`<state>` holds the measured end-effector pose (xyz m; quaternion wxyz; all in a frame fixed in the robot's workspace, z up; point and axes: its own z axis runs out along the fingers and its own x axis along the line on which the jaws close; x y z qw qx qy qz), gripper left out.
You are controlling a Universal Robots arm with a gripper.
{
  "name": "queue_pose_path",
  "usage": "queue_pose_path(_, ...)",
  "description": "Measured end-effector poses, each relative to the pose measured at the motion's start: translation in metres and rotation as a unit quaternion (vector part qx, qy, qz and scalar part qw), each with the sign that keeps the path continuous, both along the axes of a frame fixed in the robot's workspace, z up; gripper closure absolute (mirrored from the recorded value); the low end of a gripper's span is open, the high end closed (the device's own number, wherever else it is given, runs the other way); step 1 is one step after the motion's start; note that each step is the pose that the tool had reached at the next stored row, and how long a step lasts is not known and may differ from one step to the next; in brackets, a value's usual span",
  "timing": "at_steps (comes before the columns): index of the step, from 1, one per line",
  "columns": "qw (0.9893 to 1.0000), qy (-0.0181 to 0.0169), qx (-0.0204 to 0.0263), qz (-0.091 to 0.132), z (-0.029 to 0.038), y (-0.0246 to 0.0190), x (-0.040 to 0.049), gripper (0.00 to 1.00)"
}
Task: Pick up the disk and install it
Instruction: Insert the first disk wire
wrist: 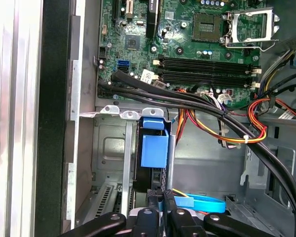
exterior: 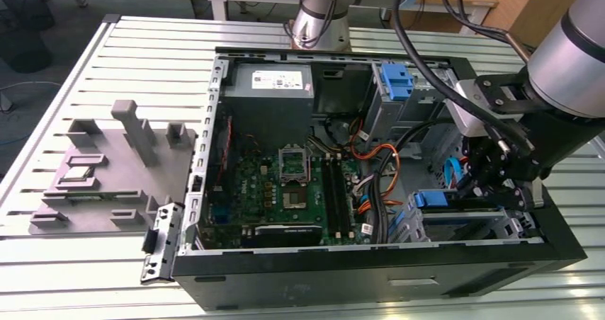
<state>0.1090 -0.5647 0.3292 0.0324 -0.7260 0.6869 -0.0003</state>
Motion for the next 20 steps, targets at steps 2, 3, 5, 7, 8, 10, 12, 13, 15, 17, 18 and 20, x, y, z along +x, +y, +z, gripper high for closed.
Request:
queue_pose_path(2,1.0000,0.0000,0.0000,0.000,-0.0001,0.0000,0.0000,0.84)
queue_pose_path(3,1.0000,0.0000,0.0001,0.000,-0.0002,0.0001,0.0000,0.84)
queue_pose_path(5,1.0000,-0.0001,0.0005,0.000,-0.0006,0.0001,0.0000,0.83)
queue_pose_path(7,1.0000,0.0000,0.0002,0.000,-0.0005,0.0000,0.0000,0.76)
queue_pose_path(8,1.0000,0.0000,0.0001,0.000,-0.0003,0.0000,0.0000,0.76)
queue_pose_path(10,1.0000,0.0000,0.0000,0.000,-0.0001,0.0000,0.0000,0.76)
queue_pose_path(12,1.0000,0.0000,0.0000,0.000,0.0012,0.0000,0.0000,0.76)
queue_pose_path(13,1.0000,0.0000,0.0001,0.000,0.0024,0.0001,0.0000,0.76)
queue_pose_path(15,1.0000,0.0000,0.0001,0.000,0.0055,0.0000,0.0000,0.76)
queue_pose_path(17,1.0000,0.0000,0.0001,0.000,0.0090,0.0000,0.0000,0.76)
queue_pose_path(18,1.0000,0.0000,0.0001,0.000,0.0109,0.0000,0.0000,0.76)
queue_pose_path(20,1.0000,0.0000,0.0001,0.000,0.0154,0.0000,0.0000,0.76)
